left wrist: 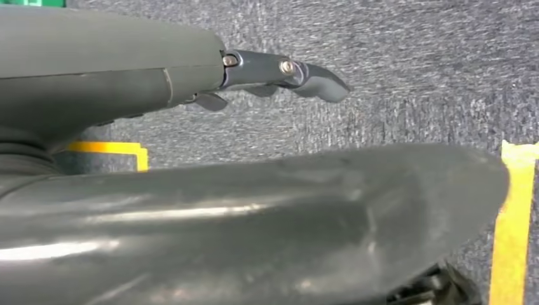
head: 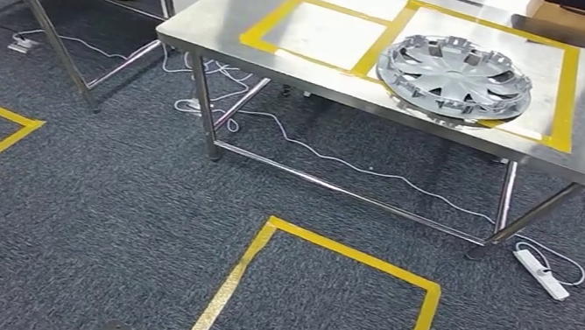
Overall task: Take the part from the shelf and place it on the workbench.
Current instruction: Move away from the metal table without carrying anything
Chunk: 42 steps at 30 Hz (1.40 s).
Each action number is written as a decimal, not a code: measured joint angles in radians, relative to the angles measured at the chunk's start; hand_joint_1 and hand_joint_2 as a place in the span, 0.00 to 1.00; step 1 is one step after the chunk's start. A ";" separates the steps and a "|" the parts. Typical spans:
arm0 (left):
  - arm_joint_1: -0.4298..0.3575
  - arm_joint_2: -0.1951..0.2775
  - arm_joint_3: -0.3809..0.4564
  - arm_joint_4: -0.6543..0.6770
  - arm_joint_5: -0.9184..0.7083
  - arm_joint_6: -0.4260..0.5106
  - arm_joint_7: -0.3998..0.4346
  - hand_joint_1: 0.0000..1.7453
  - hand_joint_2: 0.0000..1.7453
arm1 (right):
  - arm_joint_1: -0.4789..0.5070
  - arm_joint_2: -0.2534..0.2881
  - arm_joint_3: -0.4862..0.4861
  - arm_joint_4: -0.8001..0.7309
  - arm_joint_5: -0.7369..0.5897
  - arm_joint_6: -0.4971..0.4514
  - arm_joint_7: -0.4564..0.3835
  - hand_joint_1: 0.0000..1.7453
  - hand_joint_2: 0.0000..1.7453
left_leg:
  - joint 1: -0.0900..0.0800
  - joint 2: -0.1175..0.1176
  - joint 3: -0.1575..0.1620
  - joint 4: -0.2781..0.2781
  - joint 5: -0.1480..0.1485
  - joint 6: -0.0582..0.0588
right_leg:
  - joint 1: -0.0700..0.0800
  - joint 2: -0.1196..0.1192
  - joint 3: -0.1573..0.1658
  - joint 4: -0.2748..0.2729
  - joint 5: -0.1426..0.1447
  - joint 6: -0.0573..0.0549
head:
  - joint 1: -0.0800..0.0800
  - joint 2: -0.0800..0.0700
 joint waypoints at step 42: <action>0.000 -0.005 0.001 0.000 0.001 0.002 -0.002 0.00 0.00 | 0.005 0.002 0.097 0.008 0.045 0.019 0.022 0.00 0.00 | -0.012 -0.030 0.001 0.007 -0.006 0.046 | 0.006 0.027 -0.086 0.145 -0.034 -0.005 | 0.013 0.000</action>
